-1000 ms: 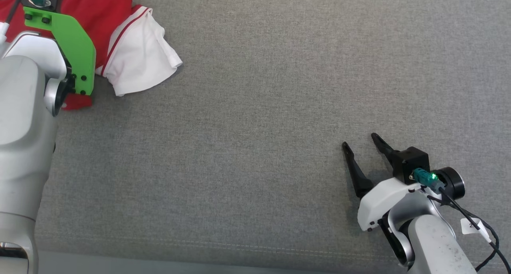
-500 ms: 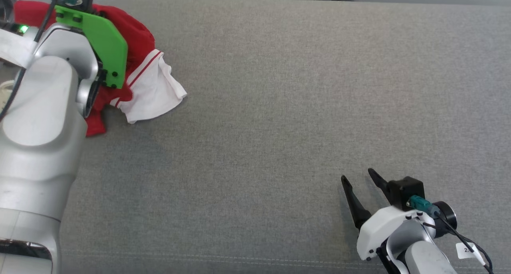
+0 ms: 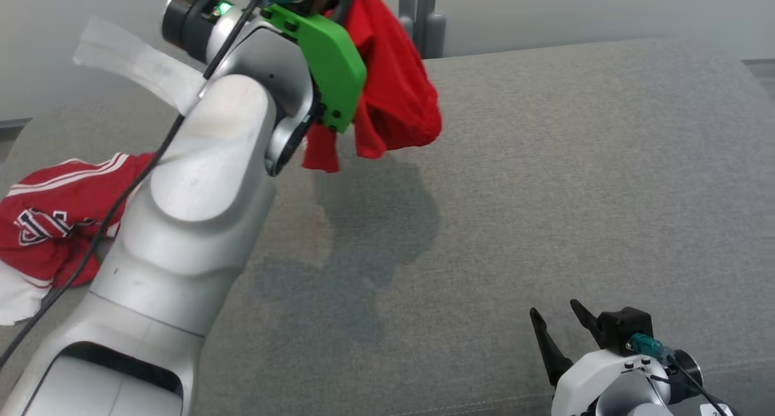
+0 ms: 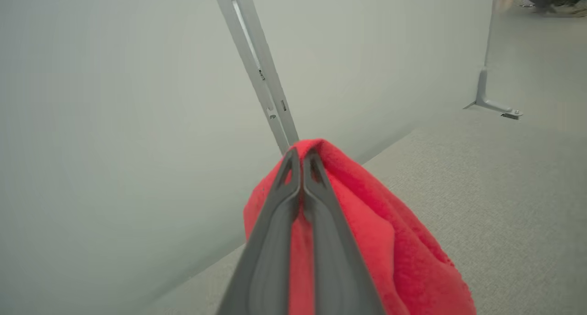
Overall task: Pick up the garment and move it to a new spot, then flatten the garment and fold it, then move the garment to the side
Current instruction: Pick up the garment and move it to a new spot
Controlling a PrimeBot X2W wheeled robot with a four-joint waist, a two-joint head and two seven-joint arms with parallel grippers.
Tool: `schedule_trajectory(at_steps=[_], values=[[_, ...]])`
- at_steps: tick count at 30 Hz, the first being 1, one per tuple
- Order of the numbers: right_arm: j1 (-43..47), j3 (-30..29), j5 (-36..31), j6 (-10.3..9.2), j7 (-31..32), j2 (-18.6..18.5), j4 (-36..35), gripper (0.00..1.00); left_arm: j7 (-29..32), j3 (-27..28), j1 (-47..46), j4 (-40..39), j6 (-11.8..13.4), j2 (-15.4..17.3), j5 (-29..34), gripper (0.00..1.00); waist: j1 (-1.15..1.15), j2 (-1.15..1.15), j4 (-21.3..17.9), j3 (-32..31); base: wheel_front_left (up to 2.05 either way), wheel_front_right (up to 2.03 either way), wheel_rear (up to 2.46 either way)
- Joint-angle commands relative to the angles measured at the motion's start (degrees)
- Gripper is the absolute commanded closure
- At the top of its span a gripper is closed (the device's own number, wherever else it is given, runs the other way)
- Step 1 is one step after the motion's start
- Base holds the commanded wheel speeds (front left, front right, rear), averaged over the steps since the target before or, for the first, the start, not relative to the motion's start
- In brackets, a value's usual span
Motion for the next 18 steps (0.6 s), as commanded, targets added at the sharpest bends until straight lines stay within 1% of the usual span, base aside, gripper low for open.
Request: schedule_trajectory(at_steps=[1,3,5,8,10,15,18], values=[[0.1,0.0,0.4,-0.02,-0.1,-0.1,-0.2,0.0,-0.7,-0.3,-0.6,-0.5,0.0,0.1,-0.5,1.0,0.0,-0.01,-4.7,-0.9,0.0,0.0,0.0],[-0.5,0.2,0.6,-0.02,-0.3,-0.1,-0.4,0.0,-1.9,-1.5,-0.1,-2.2,-0.4,-1.1,-2.2,1.0,0.0,-0.01,-6.5,0.0,0.0,0.0,0.0],[-1.2,0.1,0.9,-0.02,-0.5,-0.1,-0.6,0.0,-3.3,-3.4,0.4,-3.9,-0.6,-1.6,-3.5,1.0,0.0,-0.01,-7.9,1.0,0.0,0.0,0.0],[-2.1,0.2,1.1,-0.02,-0.9,-0.1,-0.3,0.0,-5.8,-6.1,1.3,-5.1,-0.8,-1.6,-4.8,1.0,0.0,-0.01,-9.8,2.5,0.0,0.0,0.0],[-2.7,0.0,1.5,-0.02,-1.3,-0.1,0.0,0.0,-6.7,-8.0,2.5,-5.2,-0.9,-1.6,-6.9,1.0,0.0,-0.01,-10.7,3.6,0.0,0.0,0.0],[-3.9,-0.3,2.1,-0.02,-2.5,-0.1,0.9,0.0,-7.9,-10.9,6.5,-0.7,0.3,-1.6,-8.4,1.0,0.0,-0.01,-11.0,5.5,0.0,0.0,0.0],[-4.4,-0.3,2.7,-0.02,-3.0,-0.1,1.7,0.0,-8.8,-10.9,9.3,4.0,1.1,-0.1,-8.5,1.0,0.0,-0.01,-10.5,6.0,0.0,0.0,0.0]])
